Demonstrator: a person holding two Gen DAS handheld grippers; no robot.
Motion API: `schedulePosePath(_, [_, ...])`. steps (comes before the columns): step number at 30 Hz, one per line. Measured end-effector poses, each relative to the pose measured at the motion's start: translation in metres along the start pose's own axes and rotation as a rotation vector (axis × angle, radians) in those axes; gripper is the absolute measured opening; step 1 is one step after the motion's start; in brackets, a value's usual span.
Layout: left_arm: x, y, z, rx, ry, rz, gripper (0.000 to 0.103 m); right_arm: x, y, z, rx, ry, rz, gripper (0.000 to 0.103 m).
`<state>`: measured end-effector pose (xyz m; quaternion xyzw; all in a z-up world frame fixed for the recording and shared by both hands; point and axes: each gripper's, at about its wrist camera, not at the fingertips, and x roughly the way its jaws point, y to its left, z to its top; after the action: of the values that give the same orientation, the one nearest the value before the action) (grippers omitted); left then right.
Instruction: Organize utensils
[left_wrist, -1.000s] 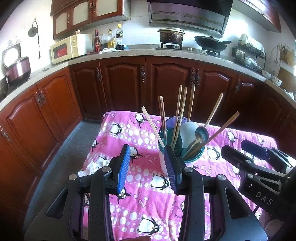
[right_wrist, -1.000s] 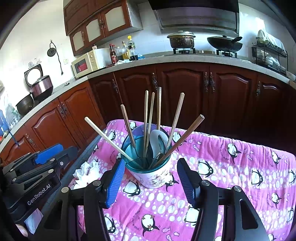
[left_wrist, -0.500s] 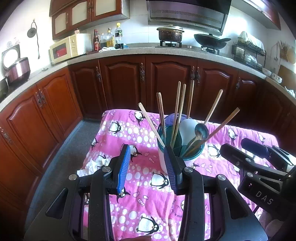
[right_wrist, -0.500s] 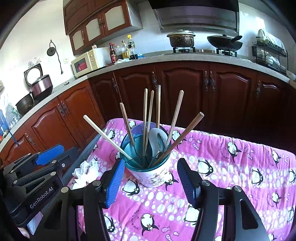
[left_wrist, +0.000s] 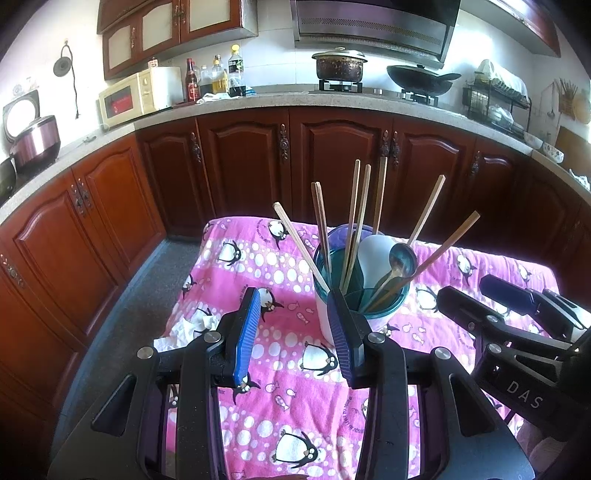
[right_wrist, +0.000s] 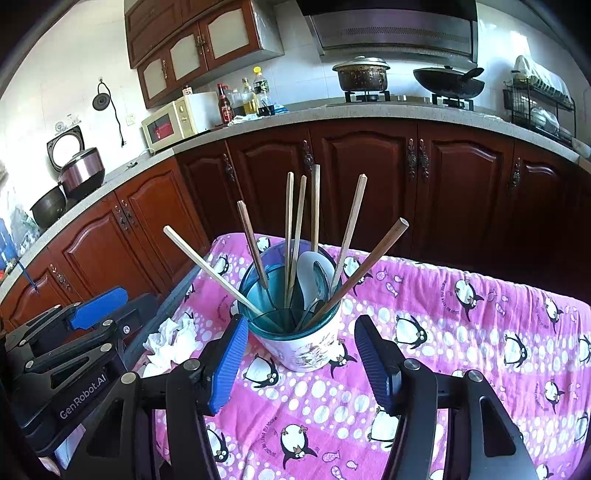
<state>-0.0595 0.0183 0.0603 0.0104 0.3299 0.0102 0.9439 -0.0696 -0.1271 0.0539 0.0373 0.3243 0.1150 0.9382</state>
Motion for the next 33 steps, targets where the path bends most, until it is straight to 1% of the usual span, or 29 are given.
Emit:
schedulePosePath(6, [0.0, -0.001, 0.0, -0.001, 0.0, 0.001, 0.037, 0.005, 0.001, -0.001, -0.002, 0.01, 0.002, 0.06])
schedulePosePath(22, [0.014, -0.001, -0.002, 0.0, 0.014, 0.002, 0.037, 0.013, -0.005, -0.001, 0.003, 0.027, -0.005, 0.06])
schedulePosePath(30, [0.024, -0.002, -0.003, 0.004, 0.023, -0.002, 0.037, 0.018, -0.023, -0.004, 0.033, 0.041, -0.023, 0.061])
schedulePosePath(33, [0.031, -0.001, -0.002, -0.001, 0.035, -0.009, 0.037, 0.021, -0.045, -0.011, 0.064, 0.047, -0.046, 0.061])
